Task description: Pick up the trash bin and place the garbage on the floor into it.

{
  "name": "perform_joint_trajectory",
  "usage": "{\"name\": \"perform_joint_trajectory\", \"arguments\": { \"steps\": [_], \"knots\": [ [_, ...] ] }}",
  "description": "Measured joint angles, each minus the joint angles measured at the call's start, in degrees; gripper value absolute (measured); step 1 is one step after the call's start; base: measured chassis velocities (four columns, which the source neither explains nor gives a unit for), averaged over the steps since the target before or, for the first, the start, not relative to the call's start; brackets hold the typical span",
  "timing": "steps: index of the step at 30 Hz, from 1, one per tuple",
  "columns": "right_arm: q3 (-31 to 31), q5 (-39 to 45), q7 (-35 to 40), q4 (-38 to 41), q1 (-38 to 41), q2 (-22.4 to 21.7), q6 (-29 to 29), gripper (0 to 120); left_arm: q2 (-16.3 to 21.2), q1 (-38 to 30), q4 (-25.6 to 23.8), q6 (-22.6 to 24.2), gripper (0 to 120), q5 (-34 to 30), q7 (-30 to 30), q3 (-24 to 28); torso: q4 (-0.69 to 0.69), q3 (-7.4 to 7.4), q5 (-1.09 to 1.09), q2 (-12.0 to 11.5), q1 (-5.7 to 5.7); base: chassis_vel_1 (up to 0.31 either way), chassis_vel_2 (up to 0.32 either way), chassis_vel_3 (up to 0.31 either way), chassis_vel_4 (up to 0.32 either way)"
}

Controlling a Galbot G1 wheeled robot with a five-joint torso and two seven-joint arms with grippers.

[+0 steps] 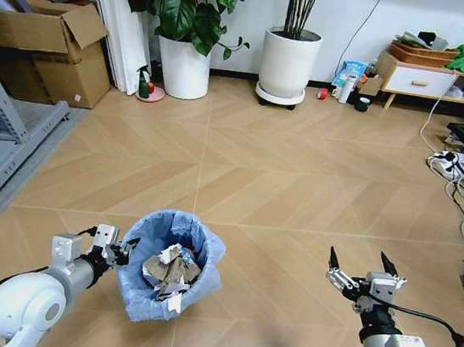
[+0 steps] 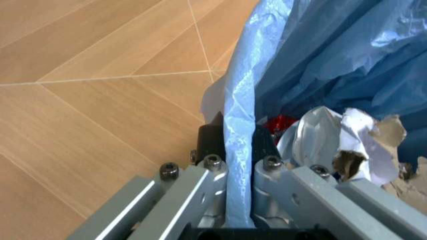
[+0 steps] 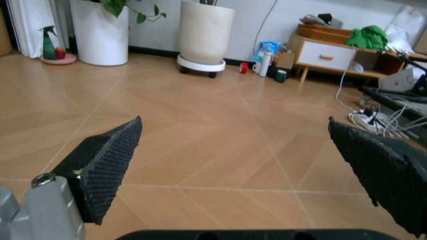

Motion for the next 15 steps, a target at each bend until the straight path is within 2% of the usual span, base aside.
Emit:
{"name": "perform_joint_trajectory", "arguments": {
  "steps": [4, 9, 15],
  "knots": [
    [-0.1, 0.3, 0.0, 0.4, -0.6, 0.4, -0.5, 100, -0.2, 0.2, -0.3, -0.2, 0, 0.2, 0.5, -0.1, -0.01, 0.01, 0.01, 0.0, 0.01, 0.022, -0.005, -0.026, 0.015],
    [-0.2, 0.2, -0.2, 0.6, -1.1, 0.7, -0.5, 100, -0.6, 0.2, -0.4, -0.6, 0, 0.8, 0.8, -0.1, -0.01, 0.02, 0.01, 0.0, 0.02, -0.044, 0.016, 0.037, -0.026],
    [0.1, 0.2, -0.2, 0.5, -1.4, 0.7, -0.4, 100, -1.9, 0.7, -0.4, -1.0, 0, 2.2, 1.3, -0.3, 0.0, 0.02, 0.0, 0.0, 0.02, -0.055, -0.038, 0.069, 0.048]
  ]
}}
